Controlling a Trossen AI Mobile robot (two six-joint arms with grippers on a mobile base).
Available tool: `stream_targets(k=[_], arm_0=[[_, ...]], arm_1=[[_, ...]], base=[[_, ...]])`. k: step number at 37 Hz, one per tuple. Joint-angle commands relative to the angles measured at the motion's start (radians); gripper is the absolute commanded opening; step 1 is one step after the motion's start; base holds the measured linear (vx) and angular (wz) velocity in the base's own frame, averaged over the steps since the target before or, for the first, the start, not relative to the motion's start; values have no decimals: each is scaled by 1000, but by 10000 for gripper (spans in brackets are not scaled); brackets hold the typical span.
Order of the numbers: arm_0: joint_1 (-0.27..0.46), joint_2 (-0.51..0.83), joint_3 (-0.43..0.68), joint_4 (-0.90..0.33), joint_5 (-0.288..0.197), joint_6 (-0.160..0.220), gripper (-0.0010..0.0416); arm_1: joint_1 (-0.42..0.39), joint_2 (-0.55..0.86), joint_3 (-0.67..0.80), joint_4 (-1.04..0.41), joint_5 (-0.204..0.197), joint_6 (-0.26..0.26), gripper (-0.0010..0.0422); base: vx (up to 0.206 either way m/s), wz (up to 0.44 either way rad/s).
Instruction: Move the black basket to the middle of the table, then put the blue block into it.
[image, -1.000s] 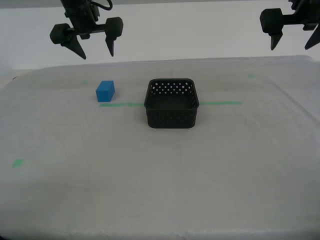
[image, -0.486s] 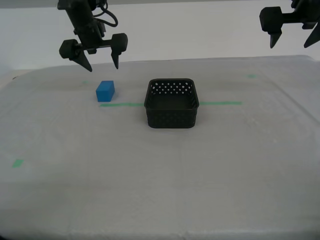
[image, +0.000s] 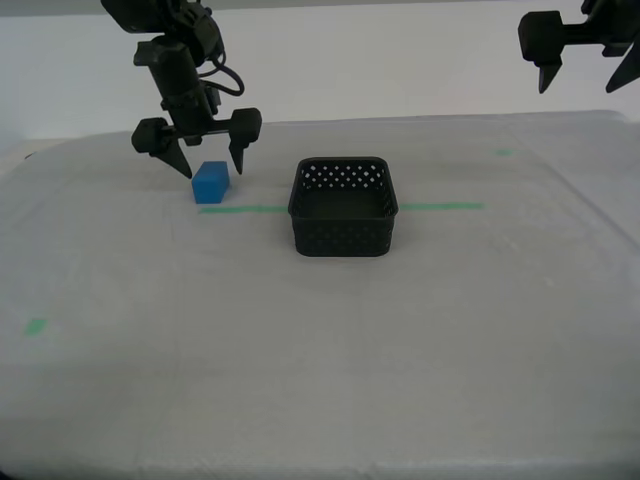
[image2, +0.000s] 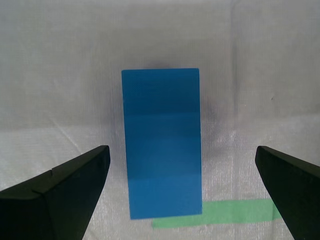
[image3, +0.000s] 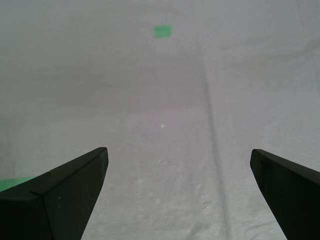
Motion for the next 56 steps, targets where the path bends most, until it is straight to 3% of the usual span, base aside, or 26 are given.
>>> stream_targets(k=[1, 11, 18, 25, 37, 45, 56], arm_0=[[1, 0, 1, 2, -1, -1, 398], [1, 0, 2, 2, -1, -1, 398], [1, 0, 0, 2, -1, -1, 399], [1, 0, 0, 2, -1, -1, 399], [1, 0, 0, 2, -1, -1, 398], [1, 0, 0, 2, -1, -1, 399], [1, 0, 0, 2, -1, -1, 398]], arm_1=[[0, -1, -11, 29, -2, 1, 401], [2, 19, -26, 55, 8, -3, 401], [0, 48, -28, 79, 10, 21, 401], [0, 47, -32, 115, 10, -20, 400], [2, 47, -32, 97, 15, -10, 383], [4, 47, -32, 80, 4, 10, 306], [5, 47, -32, 60, 1, 28, 136]], base=[[0, 0], [0, 0], [0, 0], [0, 0], [0, 0], [0, 0], [0, 0]])
